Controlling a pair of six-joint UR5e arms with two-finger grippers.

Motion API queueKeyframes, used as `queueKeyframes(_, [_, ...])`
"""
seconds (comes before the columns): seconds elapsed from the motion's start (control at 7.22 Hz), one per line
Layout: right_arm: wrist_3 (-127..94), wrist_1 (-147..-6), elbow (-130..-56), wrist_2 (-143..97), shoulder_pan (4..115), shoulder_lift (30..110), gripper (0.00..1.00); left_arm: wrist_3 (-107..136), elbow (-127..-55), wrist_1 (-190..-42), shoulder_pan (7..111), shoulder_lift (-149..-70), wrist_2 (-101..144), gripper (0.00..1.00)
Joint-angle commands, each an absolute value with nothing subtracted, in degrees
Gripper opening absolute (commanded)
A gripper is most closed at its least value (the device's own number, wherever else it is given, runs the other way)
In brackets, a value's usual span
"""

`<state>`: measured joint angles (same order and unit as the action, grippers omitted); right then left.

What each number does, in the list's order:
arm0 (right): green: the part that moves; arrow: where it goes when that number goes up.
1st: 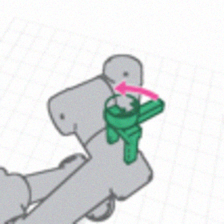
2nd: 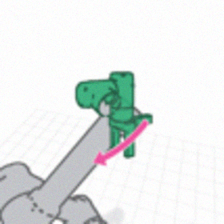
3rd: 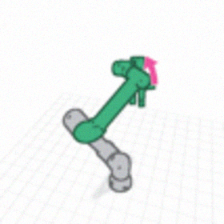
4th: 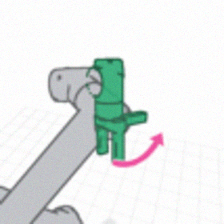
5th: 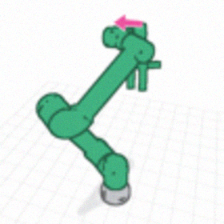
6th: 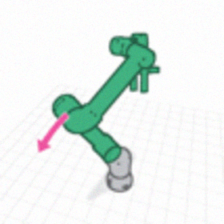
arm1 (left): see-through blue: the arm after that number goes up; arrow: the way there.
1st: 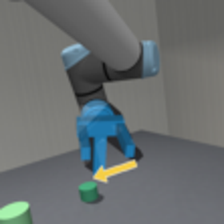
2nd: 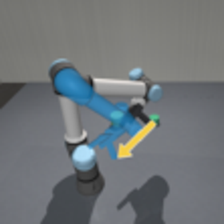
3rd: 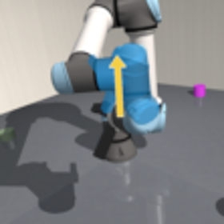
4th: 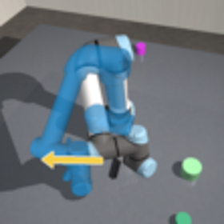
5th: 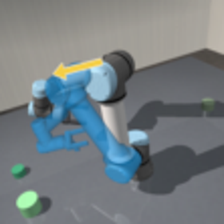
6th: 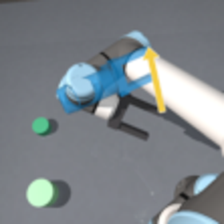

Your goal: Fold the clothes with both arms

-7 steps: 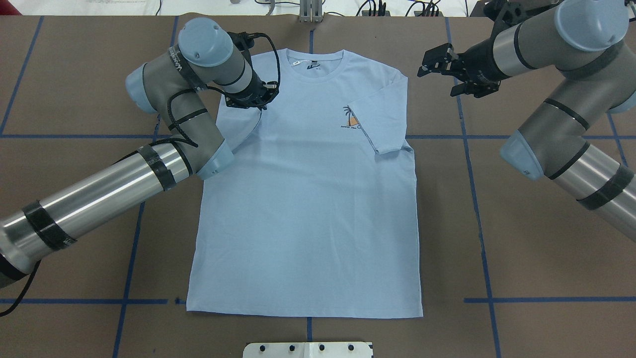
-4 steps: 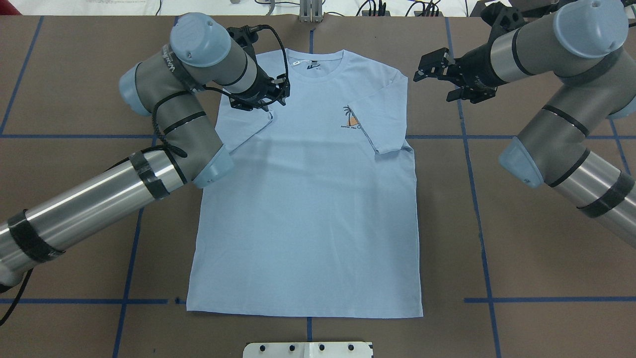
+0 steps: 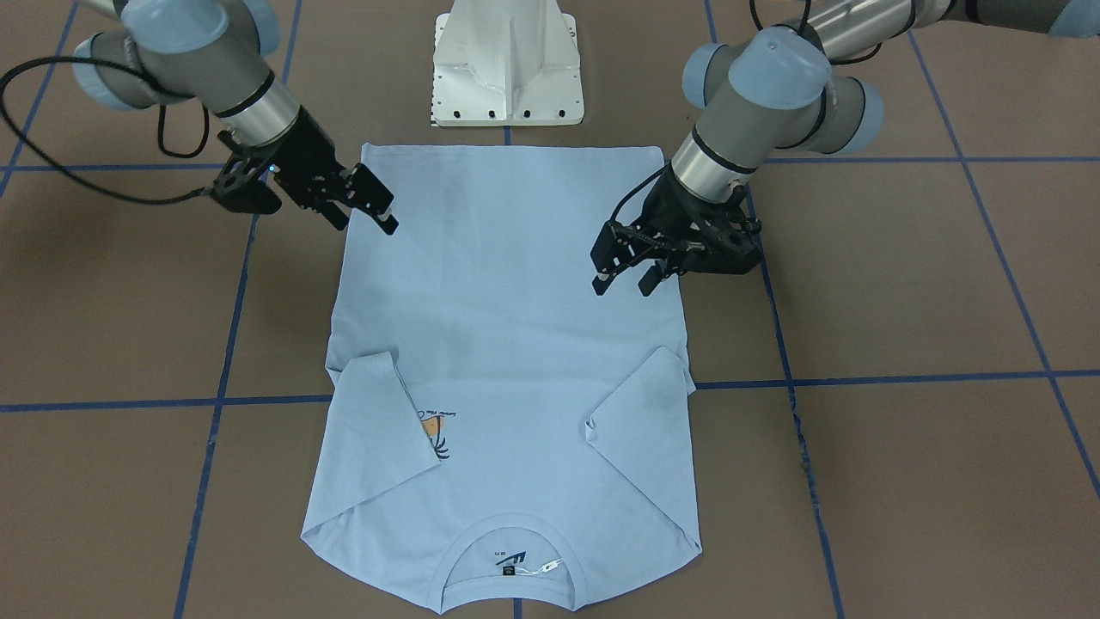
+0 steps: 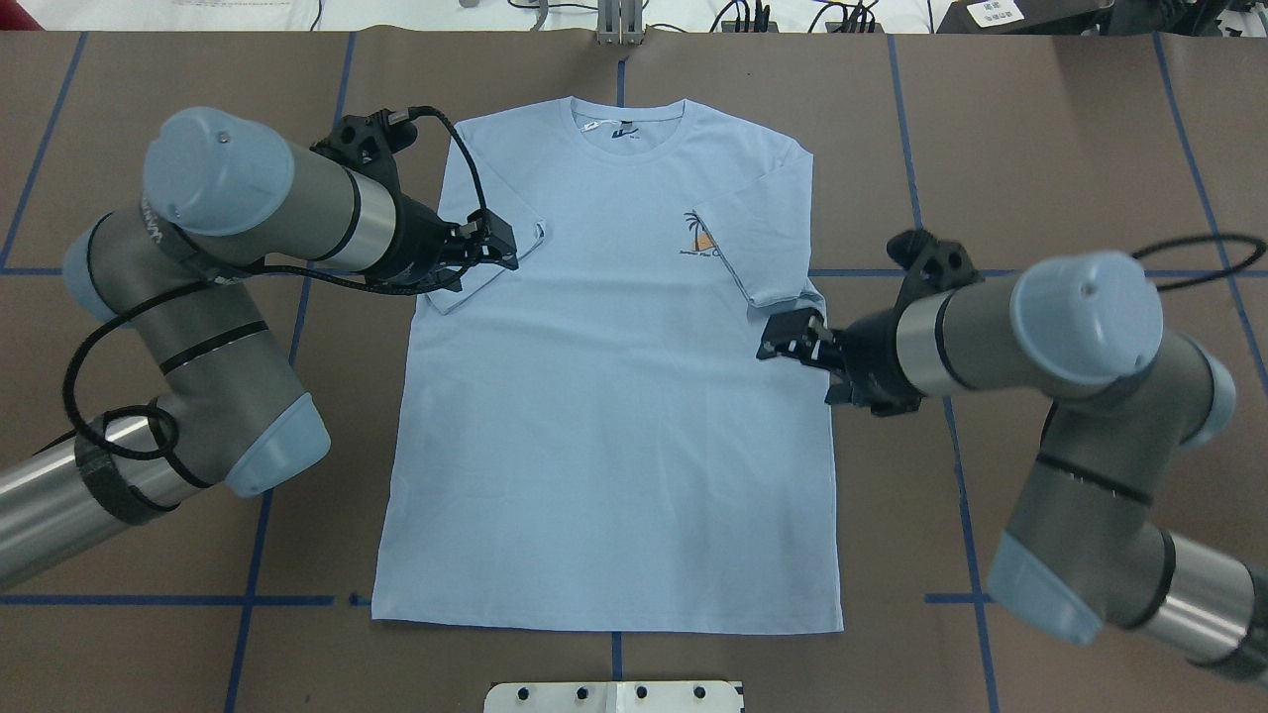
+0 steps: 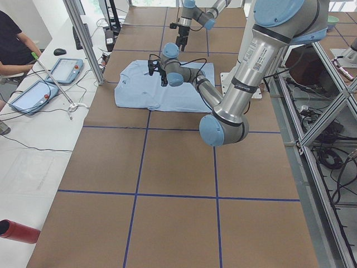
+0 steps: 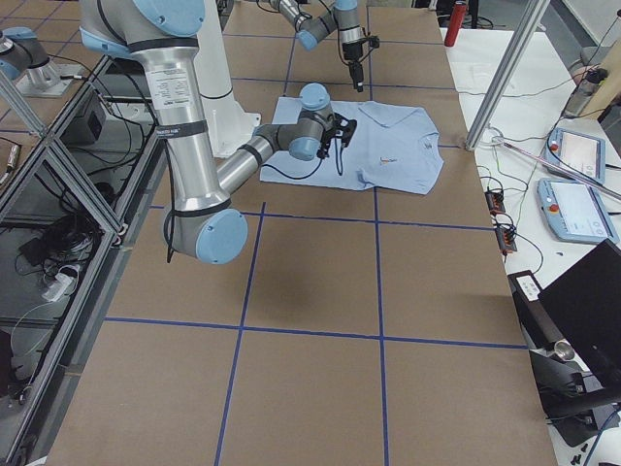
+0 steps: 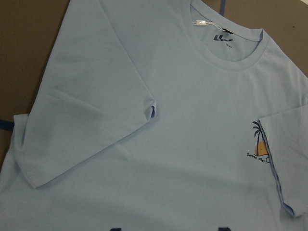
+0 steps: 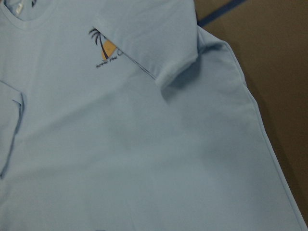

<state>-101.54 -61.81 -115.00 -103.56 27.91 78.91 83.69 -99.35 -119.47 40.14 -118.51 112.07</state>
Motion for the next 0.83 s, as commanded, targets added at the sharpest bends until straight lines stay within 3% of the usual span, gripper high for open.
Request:
queueKeyframes(0.0, [-111.7, -75.2, -122.0, -85.1, 9.7, 82.9, 0.95, 83.8, -100.8, -119.4, 39.6, -116.9, 111.7, 0.76])
queueKeyframes(0.28, [-120.0, -79.2, -121.6, -76.3, 2.0, 83.7, 0.93, 83.8, -100.1, -119.4, 39.6, -116.9, 111.7, 0.77])
queueKeyframes(0.69, [-121.0, -83.5, -121.4, -75.6, -0.3, 84.0, 0.85, 85.6, -100.0, -119.4, 38.1, -116.9, 111.6, 0.77])
